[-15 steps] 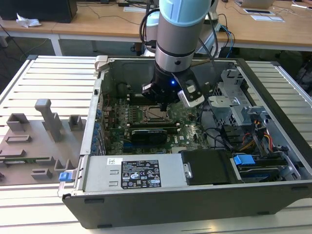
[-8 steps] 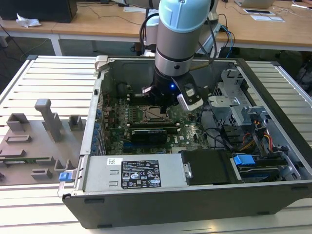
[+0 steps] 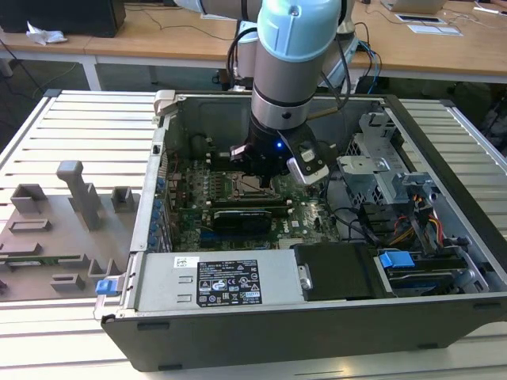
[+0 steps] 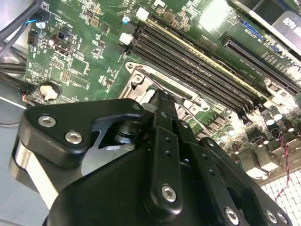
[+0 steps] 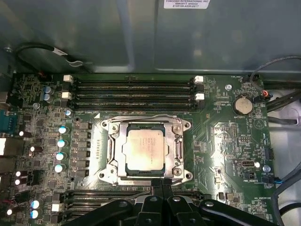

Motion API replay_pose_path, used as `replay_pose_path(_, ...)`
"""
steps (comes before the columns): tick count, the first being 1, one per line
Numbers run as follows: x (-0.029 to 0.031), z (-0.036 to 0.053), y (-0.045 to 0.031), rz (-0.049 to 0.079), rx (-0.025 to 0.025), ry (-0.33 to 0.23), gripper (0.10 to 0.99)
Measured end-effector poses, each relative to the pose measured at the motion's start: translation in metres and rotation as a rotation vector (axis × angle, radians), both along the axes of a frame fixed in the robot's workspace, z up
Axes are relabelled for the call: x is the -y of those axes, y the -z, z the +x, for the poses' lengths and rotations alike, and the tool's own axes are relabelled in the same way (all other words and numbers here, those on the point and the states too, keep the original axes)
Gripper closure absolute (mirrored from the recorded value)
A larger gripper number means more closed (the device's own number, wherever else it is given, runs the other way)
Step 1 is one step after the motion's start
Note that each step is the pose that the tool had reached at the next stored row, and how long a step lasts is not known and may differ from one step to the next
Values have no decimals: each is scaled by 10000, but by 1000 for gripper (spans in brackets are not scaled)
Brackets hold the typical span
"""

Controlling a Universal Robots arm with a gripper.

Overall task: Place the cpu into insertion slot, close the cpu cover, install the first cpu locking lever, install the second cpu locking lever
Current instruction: 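Install the second cpu locking lever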

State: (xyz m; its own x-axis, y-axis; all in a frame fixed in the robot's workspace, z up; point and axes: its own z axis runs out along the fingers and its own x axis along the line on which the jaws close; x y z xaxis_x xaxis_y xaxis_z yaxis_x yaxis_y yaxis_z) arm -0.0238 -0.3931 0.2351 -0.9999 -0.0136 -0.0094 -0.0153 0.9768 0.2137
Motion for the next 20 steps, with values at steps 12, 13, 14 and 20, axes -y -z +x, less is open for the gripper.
replay_pose_path(12, 3, -3, 123, 21, -12, -1, 980)
replay_pose_path(13, 6, -12, 124, 32, -12, -1, 980)
replay_pose_path(14, 19, -44, 124, 38, -11, -1, 980)
replay_pose_path(20, 93, -195, 128, 181, -6, -45, 980)
